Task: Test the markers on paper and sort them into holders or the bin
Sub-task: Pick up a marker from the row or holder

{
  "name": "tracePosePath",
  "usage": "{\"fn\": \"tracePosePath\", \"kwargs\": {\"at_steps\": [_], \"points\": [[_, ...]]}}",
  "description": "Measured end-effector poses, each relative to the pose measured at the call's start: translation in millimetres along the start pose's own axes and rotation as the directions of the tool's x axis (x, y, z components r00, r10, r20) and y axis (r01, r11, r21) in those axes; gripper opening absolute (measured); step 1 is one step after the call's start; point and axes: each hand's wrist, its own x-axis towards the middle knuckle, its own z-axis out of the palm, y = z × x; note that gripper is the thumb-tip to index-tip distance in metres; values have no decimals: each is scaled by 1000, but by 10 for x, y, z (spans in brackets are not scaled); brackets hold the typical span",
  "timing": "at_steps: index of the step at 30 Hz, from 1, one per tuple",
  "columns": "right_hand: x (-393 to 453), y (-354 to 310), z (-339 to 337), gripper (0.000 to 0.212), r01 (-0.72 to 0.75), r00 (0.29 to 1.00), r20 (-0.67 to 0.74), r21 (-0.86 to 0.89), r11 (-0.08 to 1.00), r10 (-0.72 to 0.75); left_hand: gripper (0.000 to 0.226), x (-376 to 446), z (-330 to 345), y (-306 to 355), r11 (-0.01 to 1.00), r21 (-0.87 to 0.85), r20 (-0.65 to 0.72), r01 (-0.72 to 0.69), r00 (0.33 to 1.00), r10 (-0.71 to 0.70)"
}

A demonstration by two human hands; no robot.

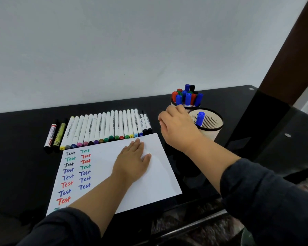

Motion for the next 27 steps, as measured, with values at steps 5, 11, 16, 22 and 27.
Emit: {"fn": "tracePosePath", "kwargs": {"at_steps": [5,11,16,22,27], "points": [[75,-5,229,27,-95,957,279,64,993,73,59,5,-3,3,1000,-10,-30,-8,1000,8],[192,36,559,41,-215,882,441,58,975,168,59,16,-3,6,1000,-17,-46,-5,999,4],[302,58,752,56,-214,834,537,100,972,128,59,29,19,-18,1000,-24,-36,-11,999,10],[385,58,814,32,-226,855,495,93,970,152,59,28,34,-31,999,-40,-35,-15,999,13],[409,38,816,24,-260,868,453,62,964,205,59,28,37,-26,999,-54,-36,-7,999,5]]}}
